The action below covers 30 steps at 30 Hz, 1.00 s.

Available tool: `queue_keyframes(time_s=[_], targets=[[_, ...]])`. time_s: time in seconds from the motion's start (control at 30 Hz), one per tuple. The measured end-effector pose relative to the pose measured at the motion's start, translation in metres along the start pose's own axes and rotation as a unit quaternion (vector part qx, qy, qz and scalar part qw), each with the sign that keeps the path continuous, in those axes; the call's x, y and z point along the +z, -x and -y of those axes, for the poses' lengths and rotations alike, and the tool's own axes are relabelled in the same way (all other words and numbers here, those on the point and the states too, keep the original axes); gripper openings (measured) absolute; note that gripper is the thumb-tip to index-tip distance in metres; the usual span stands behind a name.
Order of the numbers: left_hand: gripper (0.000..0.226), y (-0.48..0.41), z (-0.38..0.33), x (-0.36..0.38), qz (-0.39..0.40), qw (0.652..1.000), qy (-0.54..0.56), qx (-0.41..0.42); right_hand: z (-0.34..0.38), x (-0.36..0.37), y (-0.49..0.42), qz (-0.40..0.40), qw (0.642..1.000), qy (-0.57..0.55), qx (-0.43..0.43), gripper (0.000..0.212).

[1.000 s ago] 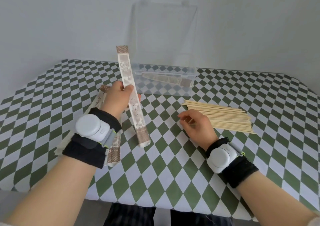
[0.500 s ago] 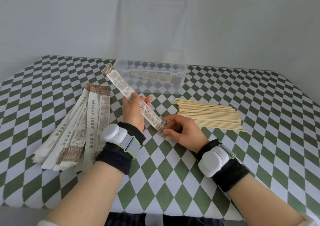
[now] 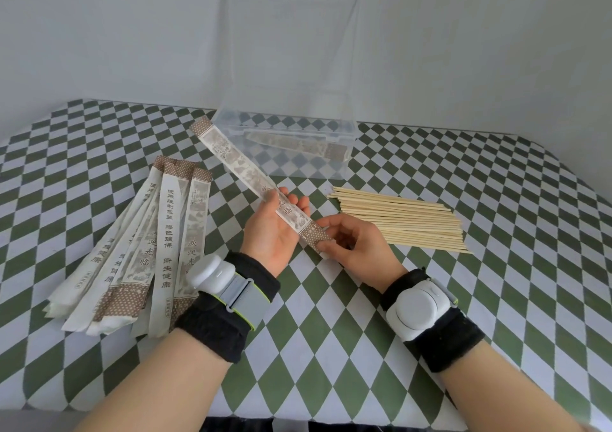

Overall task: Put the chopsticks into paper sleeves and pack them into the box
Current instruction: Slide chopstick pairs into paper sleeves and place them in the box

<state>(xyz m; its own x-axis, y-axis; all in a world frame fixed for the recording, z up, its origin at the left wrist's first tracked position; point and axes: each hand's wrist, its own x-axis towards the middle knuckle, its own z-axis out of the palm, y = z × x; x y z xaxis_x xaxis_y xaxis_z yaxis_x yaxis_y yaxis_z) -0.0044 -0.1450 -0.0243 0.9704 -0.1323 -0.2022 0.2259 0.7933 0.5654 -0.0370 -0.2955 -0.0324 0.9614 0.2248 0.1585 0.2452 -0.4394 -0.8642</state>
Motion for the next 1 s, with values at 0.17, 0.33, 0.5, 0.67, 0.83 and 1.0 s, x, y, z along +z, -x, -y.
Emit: queue_keyframes(time_s=[0.17,0.33,0.5,0.67,0.83,1.0], targets=[[0.022,-0.0021,-0.0019,-0.0012,-0.002,0.999,0.042,0.014,0.0022,-0.0013,-0.0012,0.012,1.000,-0.026,0.001,0.028],[0.023,-0.0008,-0.0031,-0.0024,-0.002,0.997,0.073,0.014,0.0022,-0.0025,0.0004,0.009,0.999,-0.048,0.010,0.028],[0.020,-0.0010,-0.0025,-0.0022,0.017,0.998,0.066,0.016,0.0024,-0.0023,-0.0010,-0.007,0.998,-0.064,0.023,0.021],[0.023,0.0038,0.0000,0.0032,0.055,0.998,0.026,-0.005,0.0041,-0.0020,-0.0011,-0.018,0.997,-0.065,0.023,0.019],[0.026,0.0053,0.0009,0.0037,0.067,0.998,0.017,-0.002,0.0046,-0.0017,-0.0007,-0.012,0.998,-0.063,0.030,0.016],[0.023,0.0036,0.0011,0.0024,0.051,0.999,0.013,-0.006,0.0066,-0.0011,0.0008,-0.011,0.997,-0.056,0.042,0.017]])
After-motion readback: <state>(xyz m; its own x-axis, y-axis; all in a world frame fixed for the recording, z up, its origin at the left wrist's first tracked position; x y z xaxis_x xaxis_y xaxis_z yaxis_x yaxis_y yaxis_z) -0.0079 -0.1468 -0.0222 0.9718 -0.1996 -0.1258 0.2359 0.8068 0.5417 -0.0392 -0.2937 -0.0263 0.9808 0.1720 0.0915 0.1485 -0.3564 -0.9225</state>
